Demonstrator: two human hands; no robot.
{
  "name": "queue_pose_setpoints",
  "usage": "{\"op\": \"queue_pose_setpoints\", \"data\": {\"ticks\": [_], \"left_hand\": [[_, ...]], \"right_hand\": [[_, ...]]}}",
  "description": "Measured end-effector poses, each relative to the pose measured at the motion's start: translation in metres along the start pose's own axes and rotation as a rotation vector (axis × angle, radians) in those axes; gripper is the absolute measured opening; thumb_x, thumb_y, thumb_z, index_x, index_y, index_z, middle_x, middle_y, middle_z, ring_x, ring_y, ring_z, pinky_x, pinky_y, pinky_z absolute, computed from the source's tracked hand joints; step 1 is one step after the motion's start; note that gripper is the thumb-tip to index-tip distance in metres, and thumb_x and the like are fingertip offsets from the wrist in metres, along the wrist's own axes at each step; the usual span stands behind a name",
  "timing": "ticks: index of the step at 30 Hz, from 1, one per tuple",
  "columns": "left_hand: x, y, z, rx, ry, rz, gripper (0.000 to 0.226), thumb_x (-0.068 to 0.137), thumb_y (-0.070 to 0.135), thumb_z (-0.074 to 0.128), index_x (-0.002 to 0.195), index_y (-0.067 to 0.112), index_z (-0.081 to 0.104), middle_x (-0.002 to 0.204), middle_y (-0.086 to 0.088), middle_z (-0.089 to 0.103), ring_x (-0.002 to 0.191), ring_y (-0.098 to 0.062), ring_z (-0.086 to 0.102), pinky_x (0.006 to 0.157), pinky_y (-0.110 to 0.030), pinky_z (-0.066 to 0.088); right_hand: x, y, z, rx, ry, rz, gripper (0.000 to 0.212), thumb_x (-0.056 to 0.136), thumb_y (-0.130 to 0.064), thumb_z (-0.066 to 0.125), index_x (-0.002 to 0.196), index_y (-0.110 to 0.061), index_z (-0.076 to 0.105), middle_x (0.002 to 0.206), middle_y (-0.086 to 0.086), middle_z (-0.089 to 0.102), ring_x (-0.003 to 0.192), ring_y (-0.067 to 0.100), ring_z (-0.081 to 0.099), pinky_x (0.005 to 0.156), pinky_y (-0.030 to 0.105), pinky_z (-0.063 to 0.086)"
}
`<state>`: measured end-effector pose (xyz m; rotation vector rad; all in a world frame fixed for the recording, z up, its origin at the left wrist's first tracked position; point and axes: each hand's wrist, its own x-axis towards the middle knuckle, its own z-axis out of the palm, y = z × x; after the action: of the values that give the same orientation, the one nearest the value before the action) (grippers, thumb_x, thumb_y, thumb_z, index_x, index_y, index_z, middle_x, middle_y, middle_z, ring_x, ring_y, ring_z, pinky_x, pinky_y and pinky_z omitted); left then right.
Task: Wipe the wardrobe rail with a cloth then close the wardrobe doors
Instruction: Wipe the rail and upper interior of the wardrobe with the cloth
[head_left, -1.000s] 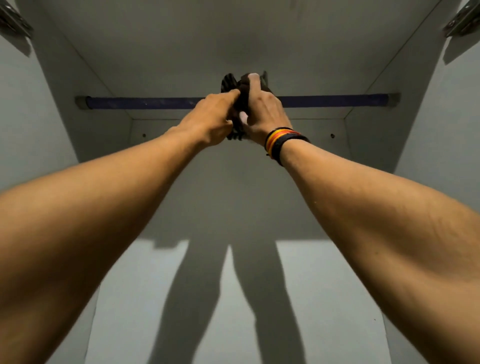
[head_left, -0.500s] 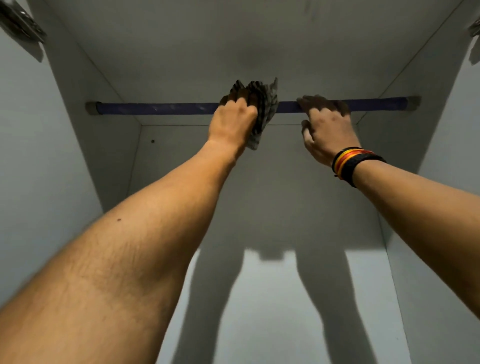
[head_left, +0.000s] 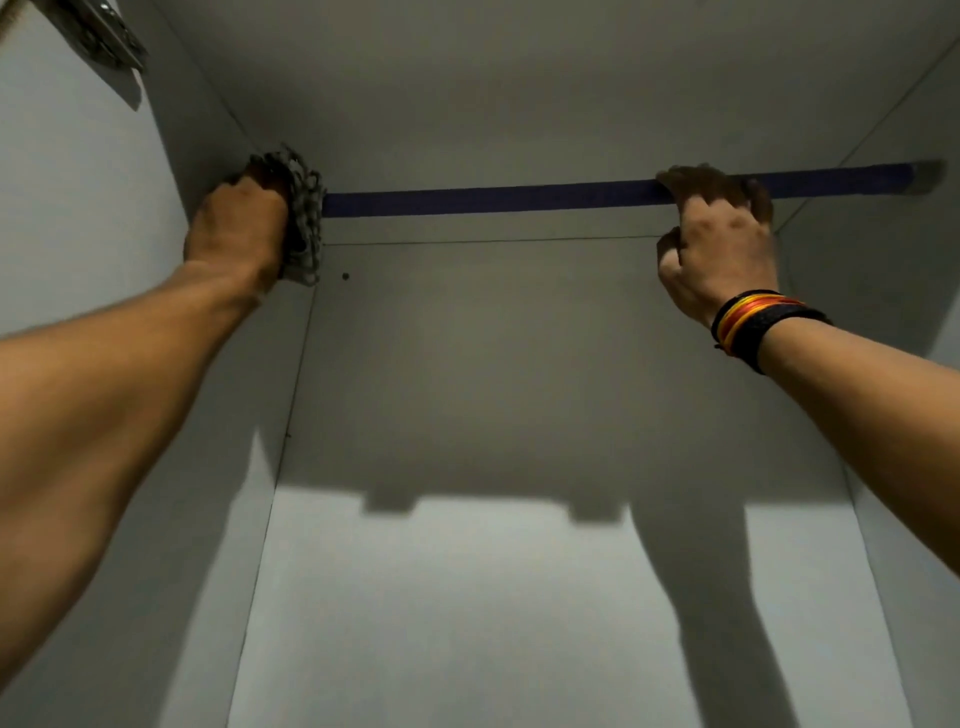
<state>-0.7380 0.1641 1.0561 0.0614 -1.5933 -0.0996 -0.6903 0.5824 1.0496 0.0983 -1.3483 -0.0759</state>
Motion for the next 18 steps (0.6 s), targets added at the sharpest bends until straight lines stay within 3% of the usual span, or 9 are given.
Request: {"op": "queue_pose_setpoints", "data": {"ticks": [4, 7, 10, 12, 15, 18], "left_hand": [[-0.004, 0.035, 0.003, 0.090, 0.103, 0.132, 0.048, 0.080, -0.006, 0.076, 0.122, -0.013, 0.055, 0.112, -0.041, 0.060, 0.094, -0.057, 0.062, 0.076, -0.058, 0.055], [-0.004, 0.090, -0.001, -0.010, 0.173, 0.232, 0.043, 0.087, 0.006, 0.071, 0.127, -0.006, 0.057, 0.114, -0.033, 0.064, 0.100, -0.051, 0.063, 0.081, -0.055, 0.053], [-0.008, 0.153, -0.012, -0.096, 0.124, 0.288, 0.048, 0.089, 0.014, 0.073, 0.133, 0.000, 0.058, 0.118, -0.027, 0.066, 0.110, -0.045, 0.061, 0.090, -0.054, 0.049], [-0.011, 0.183, -0.019, -0.129, 0.097, 0.297, 0.047, 0.089, 0.008, 0.070, 0.133, 0.001, 0.057, 0.120, -0.025, 0.066, 0.114, -0.044, 0.059, 0.093, -0.056, 0.047], [-0.014, 0.212, -0.038, -0.149, 0.027, 0.360, 0.045, 0.083, 0.013, 0.081, 0.122, -0.001, 0.064, 0.118, -0.022, 0.068, 0.109, -0.043, 0.065, 0.082, -0.050, 0.054], [-0.015, 0.237, -0.063, -0.173, -0.053, 0.454, 0.053, 0.079, 0.016, 0.085, 0.126, 0.002, 0.063, 0.126, -0.019, 0.063, 0.114, -0.040, 0.063, 0.087, -0.050, 0.054]], "right_hand": [[0.002, -0.004, 0.003, 0.006, 0.000, 0.038, 0.057, 0.084, -0.016, 0.053, 0.140, -0.019, 0.046, 0.134, 0.011, 0.054, 0.130, 0.033, 0.047, 0.121, 0.053, 0.021], [0.002, -0.005, 0.001, -0.001, -0.017, 0.054, 0.056, 0.085, -0.016, 0.053, 0.140, -0.020, 0.046, 0.133, 0.011, 0.055, 0.129, 0.032, 0.048, 0.121, 0.053, 0.021], [0.002, -0.006, -0.004, 0.006, -0.056, 0.064, 0.055, 0.087, -0.015, 0.052, 0.141, -0.019, 0.045, 0.131, 0.011, 0.055, 0.129, 0.033, 0.048, 0.121, 0.055, 0.020], [0.002, -0.009, -0.011, -0.007, -0.098, 0.064, 0.050, 0.089, -0.016, 0.051, 0.139, -0.017, 0.047, 0.126, 0.013, 0.058, 0.125, 0.034, 0.051, 0.120, 0.057, 0.021], [0.006, -0.011, -0.024, -0.057, -0.151, 0.078, 0.039, 0.092, -0.019, 0.046, 0.129, -0.011, 0.053, 0.116, 0.017, 0.063, 0.116, 0.037, 0.056, 0.118, 0.058, 0.024], [0.016, -0.017, -0.037, -0.034, -0.244, 0.133, 0.035, 0.097, -0.029, 0.039, 0.117, -0.009, 0.058, 0.113, 0.020, 0.065, 0.112, 0.040, 0.058, 0.114, 0.057, 0.027]]}}
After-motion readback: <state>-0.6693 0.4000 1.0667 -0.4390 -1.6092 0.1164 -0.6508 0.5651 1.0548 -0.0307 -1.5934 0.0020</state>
